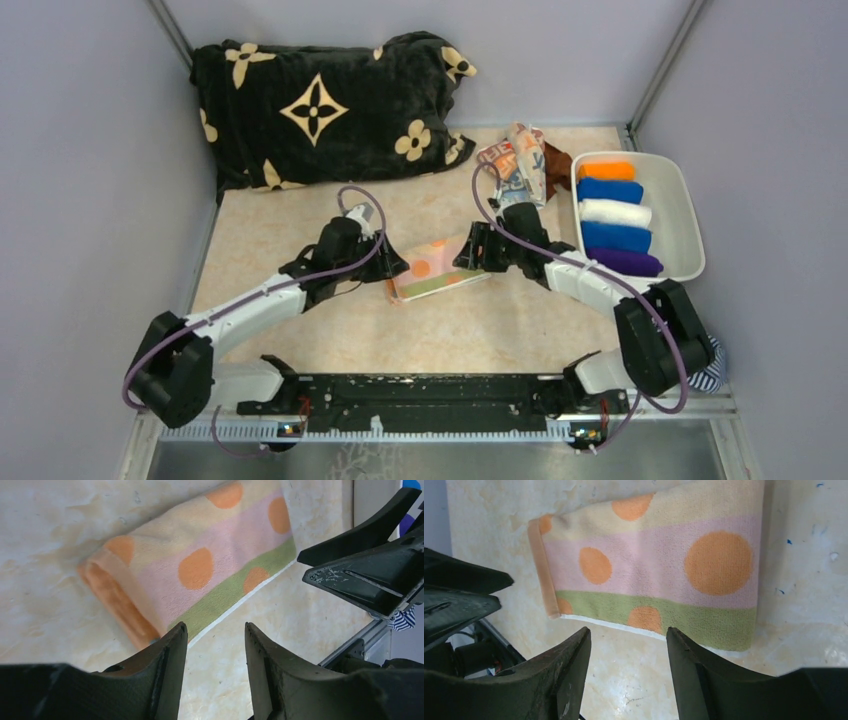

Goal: Roll the towels
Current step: Fold the towel at the center of the board.

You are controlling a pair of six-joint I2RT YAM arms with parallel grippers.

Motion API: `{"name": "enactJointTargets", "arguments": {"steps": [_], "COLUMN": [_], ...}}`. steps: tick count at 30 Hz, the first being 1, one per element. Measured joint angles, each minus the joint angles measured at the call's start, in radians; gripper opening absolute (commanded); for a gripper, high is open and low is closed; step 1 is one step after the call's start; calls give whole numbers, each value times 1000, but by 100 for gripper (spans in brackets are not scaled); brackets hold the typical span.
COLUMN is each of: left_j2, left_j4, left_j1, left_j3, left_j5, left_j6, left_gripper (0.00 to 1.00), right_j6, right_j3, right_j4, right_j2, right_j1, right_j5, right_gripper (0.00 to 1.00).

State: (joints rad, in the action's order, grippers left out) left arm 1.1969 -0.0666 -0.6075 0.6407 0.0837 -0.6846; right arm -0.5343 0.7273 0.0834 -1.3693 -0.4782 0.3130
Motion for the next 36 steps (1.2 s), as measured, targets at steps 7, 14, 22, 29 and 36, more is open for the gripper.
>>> {"name": "enactJointTargets", "arguments": {"steps": [7,14,22,29,36], "left_j2": [201,230,90,60,231], "left_j4": [151,346,345,308,378], "left_j1": [-16,105,175,178,190], "left_j3": [-10,-199,-267,-152,-83], "left_j5": [63,168,216,211,213], "left_j6": [-26,-105,-135,-123,-124], "left_gripper": [39,37,53,49,38], "right_j6": [-72,-157,-244,-274,-306], "right_j3": [-98,-219,-313,-181,5], "right_j4": [-305,-527,-675,-673,-763], "right_j2": [-82,-227,-189,-164,-364], "right_j1": [83,187,267,257,224], "right_j5": [169,261,344,376,395], "right_gripper": [55,52,52,52,53]}}
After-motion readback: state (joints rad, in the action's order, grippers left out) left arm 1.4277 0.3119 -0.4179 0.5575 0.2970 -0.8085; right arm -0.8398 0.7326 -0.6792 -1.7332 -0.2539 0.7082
